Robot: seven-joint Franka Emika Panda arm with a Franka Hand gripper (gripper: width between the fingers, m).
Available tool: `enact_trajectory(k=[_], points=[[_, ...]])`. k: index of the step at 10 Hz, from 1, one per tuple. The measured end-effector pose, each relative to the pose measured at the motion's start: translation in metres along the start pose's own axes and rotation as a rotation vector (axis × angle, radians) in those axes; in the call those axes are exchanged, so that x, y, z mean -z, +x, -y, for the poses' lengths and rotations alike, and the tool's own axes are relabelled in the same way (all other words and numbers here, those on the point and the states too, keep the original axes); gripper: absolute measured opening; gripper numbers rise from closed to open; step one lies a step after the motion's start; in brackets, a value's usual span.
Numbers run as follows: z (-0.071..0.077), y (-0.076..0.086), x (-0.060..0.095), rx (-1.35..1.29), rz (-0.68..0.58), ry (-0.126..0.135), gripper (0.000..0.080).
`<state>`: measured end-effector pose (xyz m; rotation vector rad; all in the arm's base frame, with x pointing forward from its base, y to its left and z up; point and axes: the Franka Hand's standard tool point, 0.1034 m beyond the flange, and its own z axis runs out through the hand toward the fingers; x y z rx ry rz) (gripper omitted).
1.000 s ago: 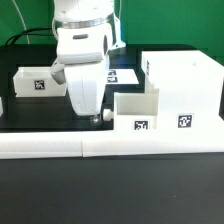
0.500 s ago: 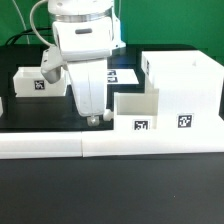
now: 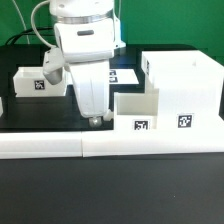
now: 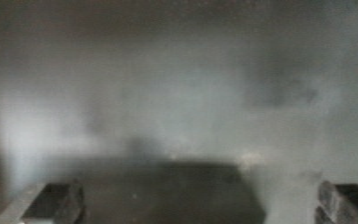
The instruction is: Assemble drawer
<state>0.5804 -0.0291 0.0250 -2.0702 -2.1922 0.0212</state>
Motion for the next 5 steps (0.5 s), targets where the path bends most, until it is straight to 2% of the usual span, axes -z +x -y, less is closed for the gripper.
enact_trajectory(k=[2,5], points=[[-0.0052,0.0122,0.0028,0.017,-0.008,-0.007,0.0648],[-0.0062,0.0158,0.0031,-0.017,-0.006,-0.005,0.0648]])
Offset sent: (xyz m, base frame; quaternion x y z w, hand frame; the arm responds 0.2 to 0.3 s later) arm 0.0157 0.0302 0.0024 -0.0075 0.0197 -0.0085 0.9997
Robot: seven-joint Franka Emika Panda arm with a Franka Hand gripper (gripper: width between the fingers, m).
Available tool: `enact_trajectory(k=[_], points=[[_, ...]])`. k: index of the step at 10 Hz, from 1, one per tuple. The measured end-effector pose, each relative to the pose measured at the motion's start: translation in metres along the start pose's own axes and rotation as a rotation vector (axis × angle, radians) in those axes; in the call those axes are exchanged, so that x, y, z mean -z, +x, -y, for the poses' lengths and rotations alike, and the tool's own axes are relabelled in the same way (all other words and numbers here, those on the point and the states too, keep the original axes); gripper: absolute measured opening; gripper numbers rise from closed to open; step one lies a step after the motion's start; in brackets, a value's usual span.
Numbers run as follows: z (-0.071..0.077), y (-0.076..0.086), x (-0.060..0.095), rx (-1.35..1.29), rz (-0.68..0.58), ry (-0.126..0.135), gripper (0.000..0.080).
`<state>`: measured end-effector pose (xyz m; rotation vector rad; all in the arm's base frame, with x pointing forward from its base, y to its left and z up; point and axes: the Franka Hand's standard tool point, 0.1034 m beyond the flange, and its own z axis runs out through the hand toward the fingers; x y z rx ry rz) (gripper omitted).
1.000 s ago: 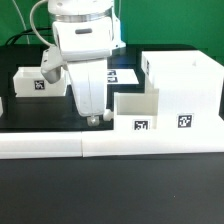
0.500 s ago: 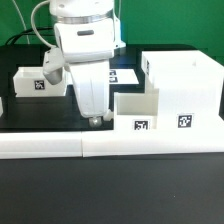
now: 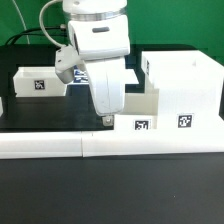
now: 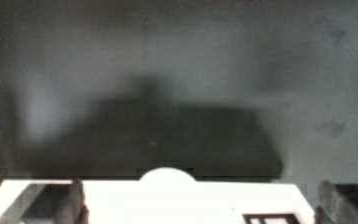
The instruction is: Assemble drawer
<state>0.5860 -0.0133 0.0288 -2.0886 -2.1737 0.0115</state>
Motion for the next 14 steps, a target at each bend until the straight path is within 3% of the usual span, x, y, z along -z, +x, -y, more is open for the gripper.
enact_trajectory(k=[2,7,10,12,14], points=[[0.001,0.007,-0.004,0.010,-0.006,0.007,0.0648],[0.002,0.003,-0.005,0.021,-0.006,0.008,0.0648],[0.005,-0.025,0.001,0.089,-0.007,0.000,0.0648],[0.015,-0.029,-0.003,0.079,-0.009,0.011,0.0648],[0.028,-0.019,-0.013,0.058,-0.016,0.037,0.0648]])
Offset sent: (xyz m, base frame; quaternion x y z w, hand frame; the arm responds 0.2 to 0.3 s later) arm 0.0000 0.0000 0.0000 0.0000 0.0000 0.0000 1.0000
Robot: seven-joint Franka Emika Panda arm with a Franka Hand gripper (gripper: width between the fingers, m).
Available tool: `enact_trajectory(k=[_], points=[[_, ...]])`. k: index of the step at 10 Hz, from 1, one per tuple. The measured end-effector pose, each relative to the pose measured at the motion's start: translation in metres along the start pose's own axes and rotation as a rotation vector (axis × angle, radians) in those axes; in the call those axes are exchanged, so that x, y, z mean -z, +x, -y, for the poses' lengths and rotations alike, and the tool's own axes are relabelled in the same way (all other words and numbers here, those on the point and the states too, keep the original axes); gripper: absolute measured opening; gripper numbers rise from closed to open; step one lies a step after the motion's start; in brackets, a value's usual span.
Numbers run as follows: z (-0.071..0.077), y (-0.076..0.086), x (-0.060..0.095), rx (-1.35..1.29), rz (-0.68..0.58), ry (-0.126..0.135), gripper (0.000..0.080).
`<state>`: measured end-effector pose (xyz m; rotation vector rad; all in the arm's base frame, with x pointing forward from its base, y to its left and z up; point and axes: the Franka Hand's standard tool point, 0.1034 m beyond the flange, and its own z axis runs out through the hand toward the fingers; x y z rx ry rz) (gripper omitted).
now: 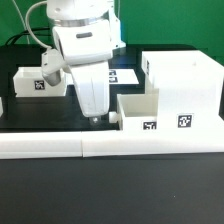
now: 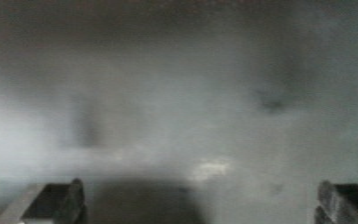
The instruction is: Assemble drawer
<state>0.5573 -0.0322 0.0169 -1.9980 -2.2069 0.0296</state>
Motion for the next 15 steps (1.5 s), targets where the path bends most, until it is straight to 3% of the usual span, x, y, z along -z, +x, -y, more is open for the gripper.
enact_trajectory(k=[3,8,11,13,15], points=[[-0.004,0.026,-0.002,-0.025,-0.007,0.005,0.0648],[-0.026,0.057,-0.001,-0.081,-0.015,-0.008,0.0648],[-0.023,0.045,-0.003,-0.069,-0.011,-0.007,0.0648],[-0.018,0.030,-0.004,-0.067,-0.006,-0.031,0.0648],[-0.001,0.017,-0.001,-0.065,0.003,-0.064,0.0648]])
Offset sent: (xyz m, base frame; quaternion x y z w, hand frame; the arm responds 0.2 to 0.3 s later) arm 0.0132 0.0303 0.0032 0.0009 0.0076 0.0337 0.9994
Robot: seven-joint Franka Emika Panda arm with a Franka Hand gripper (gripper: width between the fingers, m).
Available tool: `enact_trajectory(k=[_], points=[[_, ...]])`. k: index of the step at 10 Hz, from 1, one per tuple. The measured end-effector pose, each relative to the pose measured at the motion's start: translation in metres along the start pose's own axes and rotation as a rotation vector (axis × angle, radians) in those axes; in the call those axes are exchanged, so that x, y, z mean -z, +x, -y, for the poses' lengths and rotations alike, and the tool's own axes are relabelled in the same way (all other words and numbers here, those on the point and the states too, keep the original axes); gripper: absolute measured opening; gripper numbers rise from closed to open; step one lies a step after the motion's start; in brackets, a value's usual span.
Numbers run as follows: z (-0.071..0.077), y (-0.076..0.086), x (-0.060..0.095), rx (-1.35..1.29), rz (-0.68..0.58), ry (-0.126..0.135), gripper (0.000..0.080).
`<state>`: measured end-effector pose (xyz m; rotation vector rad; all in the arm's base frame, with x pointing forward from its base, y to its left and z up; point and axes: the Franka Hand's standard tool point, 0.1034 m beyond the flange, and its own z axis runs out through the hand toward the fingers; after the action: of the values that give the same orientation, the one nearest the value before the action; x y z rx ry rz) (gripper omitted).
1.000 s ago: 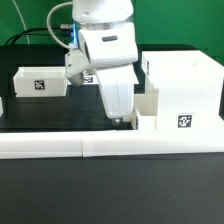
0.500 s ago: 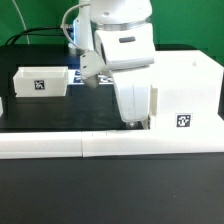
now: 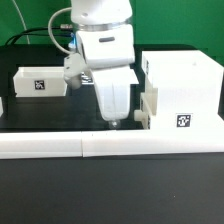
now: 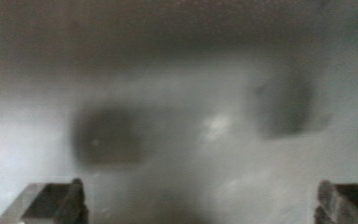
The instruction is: Assemble drawer
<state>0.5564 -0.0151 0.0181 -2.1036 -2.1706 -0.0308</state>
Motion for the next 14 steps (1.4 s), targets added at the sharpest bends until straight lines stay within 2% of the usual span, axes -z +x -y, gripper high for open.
enact_trajectory(k=[2,3,4,5,9,10,11,13,14], points=[[0.018,-0.003,0.007,-0.010,0.010,-0.042,0.0648],[0.027,-0.003,0.012,-0.013,0.017,-0.071,0.0648],[0.037,-0.005,0.013,-0.002,0.021,-0.071,0.0648],[0.040,-0.008,0.012,0.001,0.019,-0.051,0.0648],[0.040,-0.010,0.011,-0.142,0.013,-0.057,0.0648],[0.046,-0.019,0.016,-0.265,0.012,-0.087,0.0648],[0.057,-0.028,0.022,-0.391,0.013,-0.124,0.0648],[0.078,-0.031,0.028,-0.591,0.005,-0.156,0.0648],[0.080,-0.029,0.028,-0.665,-0.001,-0.161,0.0648]])
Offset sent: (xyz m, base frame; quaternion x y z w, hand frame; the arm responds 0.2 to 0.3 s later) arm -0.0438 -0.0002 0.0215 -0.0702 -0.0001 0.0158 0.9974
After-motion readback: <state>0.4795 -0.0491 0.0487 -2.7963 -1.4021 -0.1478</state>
